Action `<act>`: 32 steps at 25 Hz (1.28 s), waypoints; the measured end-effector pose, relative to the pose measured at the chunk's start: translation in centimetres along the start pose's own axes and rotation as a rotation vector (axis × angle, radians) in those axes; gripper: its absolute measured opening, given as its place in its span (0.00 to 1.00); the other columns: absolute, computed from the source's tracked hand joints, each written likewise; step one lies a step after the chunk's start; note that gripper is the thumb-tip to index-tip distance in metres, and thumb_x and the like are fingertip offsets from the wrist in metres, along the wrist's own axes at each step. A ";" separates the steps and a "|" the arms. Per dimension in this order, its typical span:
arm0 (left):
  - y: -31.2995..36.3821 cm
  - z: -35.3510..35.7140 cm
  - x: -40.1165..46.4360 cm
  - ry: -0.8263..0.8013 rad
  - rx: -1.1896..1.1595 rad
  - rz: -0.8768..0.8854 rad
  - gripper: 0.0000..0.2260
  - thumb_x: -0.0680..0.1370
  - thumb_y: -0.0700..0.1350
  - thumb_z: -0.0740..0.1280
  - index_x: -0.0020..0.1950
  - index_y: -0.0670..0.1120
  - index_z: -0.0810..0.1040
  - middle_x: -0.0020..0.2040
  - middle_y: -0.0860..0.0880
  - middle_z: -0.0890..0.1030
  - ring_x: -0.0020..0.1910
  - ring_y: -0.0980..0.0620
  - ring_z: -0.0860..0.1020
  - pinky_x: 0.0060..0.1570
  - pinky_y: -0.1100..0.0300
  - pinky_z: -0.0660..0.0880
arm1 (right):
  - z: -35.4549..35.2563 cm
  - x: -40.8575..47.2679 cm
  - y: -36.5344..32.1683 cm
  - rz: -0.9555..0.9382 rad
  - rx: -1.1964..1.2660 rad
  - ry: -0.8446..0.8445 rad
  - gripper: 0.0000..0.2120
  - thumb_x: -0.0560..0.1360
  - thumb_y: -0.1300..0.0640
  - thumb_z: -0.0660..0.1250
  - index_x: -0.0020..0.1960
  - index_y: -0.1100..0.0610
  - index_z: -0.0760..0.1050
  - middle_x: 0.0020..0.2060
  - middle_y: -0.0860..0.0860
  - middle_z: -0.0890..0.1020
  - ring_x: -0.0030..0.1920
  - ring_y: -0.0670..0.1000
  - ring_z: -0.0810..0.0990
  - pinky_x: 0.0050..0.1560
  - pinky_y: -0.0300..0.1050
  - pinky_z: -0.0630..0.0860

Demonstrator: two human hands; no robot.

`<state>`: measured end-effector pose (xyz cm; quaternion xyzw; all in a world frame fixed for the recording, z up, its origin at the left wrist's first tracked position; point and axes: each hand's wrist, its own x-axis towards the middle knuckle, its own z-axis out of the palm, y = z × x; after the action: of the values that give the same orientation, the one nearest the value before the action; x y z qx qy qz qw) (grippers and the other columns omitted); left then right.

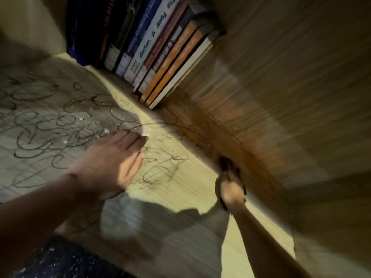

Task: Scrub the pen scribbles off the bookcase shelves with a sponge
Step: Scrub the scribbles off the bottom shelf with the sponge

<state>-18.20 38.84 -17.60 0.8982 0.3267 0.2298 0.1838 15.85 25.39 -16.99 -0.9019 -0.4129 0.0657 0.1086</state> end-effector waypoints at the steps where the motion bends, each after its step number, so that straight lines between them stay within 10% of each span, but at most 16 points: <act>1: 0.1 0.1 0.1 -0.010 0.035 0.013 0.24 0.79 0.54 0.51 0.68 0.43 0.71 0.57 0.44 0.78 0.54 0.47 0.75 0.54 0.50 0.75 | 0.3 1.4 -1.0 0.059 -0.047 0.010 0.26 0.80 0.46 0.49 0.77 0.47 0.53 0.77 0.50 0.57 0.77 0.56 0.53 0.74 0.57 0.54; 8: 0.4 -0.2 0.0 -0.018 0.195 0.048 0.22 0.79 0.51 0.53 0.67 0.41 0.72 0.57 0.43 0.78 0.55 0.45 0.76 0.55 0.49 0.76 | -0.5 -4.7 -2.0 -0.335 0.143 -0.126 0.21 0.83 0.55 0.53 0.74 0.42 0.57 0.74 0.37 0.57 0.77 0.42 0.48 0.75 0.41 0.46; 15: 0.0 0.6 0.2 -0.042 0.124 0.037 0.22 0.79 0.53 0.51 0.69 0.46 0.68 0.60 0.46 0.76 0.56 0.47 0.73 0.57 0.49 0.75 | 0.0 5.1 -3.1 0.161 0.006 0.097 0.24 0.81 0.57 0.49 0.75 0.42 0.58 0.76 0.49 0.60 0.75 0.57 0.58 0.70 0.57 0.61; 21: -0.4 1.1 0.1 -0.032 0.030 0.029 0.27 0.79 0.58 0.44 0.75 0.49 0.60 0.66 0.49 0.68 0.62 0.50 0.68 0.64 0.50 0.70 | 1.0 -0.4 -3.9 -0.333 0.146 -0.084 0.22 0.82 0.55 0.53 0.74 0.40 0.60 0.76 0.39 0.57 0.77 0.43 0.48 0.76 0.50 0.48; 29: -0.2 0.8 0.2 -0.018 0.111 0.052 0.23 0.78 0.54 0.51 0.69 0.45 0.69 0.60 0.44 0.74 0.56 0.45 0.72 0.56 0.47 0.74 | 0.7 7.7 -6.4 0.110 0.072 0.104 0.25 0.80 0.59 0.49 0.75 0.44 0.60 0.75 0.51 0.62 0.74 0.57 0.60 0.72 0.58 0.59; 32: -0.2 0.7 0.4 -0.032 0.153 0.072 0.24 0.78 0.54 0.51 0.69 0.45 0.69 0.60 0.43 0.75 0.56 0.44 0.72 0.55 0.46 0.74 | 1.4 7.0 -7.3 -0.086 0.042 0.063 0.24 0.80 0.58 0.49 0.74 0.43 0.61 0.75 0.50 0.62 0.74 0.55 0.59 0.73 0.57 0.58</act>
<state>-17.67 39.12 -18.21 0.9243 0.3079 0.1963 0.1114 14.74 35.55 -16.74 -0.8825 -0.4460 0.0411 0.1434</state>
